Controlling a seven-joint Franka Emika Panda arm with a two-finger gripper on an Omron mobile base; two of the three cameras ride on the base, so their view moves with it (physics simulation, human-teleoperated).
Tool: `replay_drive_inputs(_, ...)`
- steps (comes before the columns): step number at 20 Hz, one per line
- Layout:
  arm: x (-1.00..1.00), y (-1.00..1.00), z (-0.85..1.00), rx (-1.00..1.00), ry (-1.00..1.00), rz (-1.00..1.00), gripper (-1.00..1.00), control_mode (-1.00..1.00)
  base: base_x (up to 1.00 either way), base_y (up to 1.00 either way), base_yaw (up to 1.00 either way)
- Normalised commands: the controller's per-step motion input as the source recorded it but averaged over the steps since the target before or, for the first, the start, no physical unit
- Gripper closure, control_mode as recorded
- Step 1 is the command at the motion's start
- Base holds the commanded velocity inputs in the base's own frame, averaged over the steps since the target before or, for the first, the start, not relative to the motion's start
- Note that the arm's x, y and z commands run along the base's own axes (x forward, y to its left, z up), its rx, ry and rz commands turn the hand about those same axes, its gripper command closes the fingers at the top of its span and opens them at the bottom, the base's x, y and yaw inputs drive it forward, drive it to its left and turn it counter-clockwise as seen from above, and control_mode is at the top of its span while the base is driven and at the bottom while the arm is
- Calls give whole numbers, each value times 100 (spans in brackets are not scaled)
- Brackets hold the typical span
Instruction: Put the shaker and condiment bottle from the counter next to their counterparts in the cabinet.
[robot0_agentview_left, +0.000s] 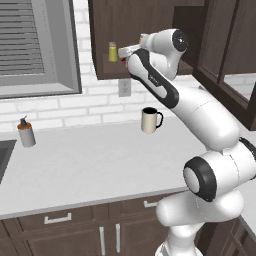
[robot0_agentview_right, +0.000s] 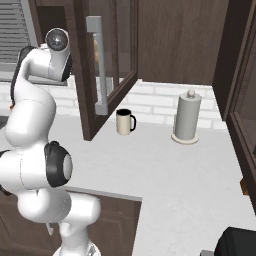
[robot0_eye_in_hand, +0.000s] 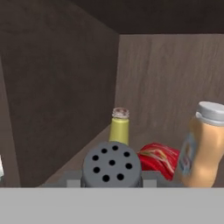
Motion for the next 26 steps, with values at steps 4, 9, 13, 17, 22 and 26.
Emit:
replay_drive_inputs(4,18,0,0,2,0,4,100,-100,0,0,0)
replay_drive_inputs(9,31,0,0,0,0,4,100,-100,0,0,0)
replay_drive_inputs(13,29,1,-1,0,0,3,100,-100,0,0,0)
replay_drive_inputs(17,22,6,-1,0,1,2,100,-100,0,0,0)
replay_drive_inputs(22,12,14,-3,0,3,2,-100,-100,0,0,0)
replay_drive_inputs(26,0,3,-10,1,1,7,-100,-100,0,0,0)
